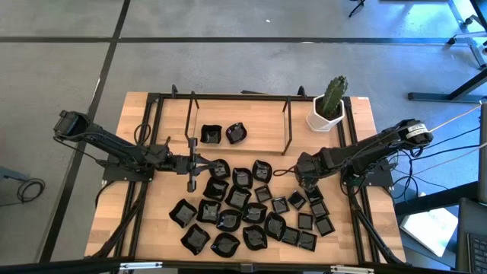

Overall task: Pick & Place Mini shaped plates
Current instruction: Put the square plate on the shelf

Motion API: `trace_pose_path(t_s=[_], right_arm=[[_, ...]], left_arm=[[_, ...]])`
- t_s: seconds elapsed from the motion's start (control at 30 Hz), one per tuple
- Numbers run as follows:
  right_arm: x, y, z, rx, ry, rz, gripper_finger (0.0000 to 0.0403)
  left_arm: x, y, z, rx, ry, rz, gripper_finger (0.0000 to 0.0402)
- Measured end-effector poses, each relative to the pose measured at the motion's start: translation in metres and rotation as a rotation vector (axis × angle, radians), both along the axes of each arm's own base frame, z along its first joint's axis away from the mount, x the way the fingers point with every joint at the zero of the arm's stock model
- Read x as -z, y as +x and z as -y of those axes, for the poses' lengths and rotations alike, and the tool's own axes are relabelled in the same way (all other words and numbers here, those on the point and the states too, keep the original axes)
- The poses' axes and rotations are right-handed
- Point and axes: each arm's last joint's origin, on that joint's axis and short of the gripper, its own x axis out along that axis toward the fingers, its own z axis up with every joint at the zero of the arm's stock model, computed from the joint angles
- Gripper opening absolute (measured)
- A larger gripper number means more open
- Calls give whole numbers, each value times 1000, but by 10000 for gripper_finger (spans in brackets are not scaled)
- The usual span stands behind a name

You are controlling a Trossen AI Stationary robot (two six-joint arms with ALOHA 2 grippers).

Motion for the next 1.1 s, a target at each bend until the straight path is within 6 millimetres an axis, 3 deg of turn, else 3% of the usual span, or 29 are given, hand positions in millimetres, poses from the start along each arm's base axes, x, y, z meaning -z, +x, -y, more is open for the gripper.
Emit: trace_pose_path(t_s=[0.27, 0.5, 1.1], right_arm=[[0, 0, 0, 0, -17, 3, 190], [0, -3, 1, 126, -15, 0, 190], [0, -7, 1, 161, -3, -39, 190]], left_arm=[[0, 0, 0, 0, 0, 0, 8], [0, 0, 0, 0, 0, 0, 4], [0, 0, 0, 0, 0, 0, 6]])
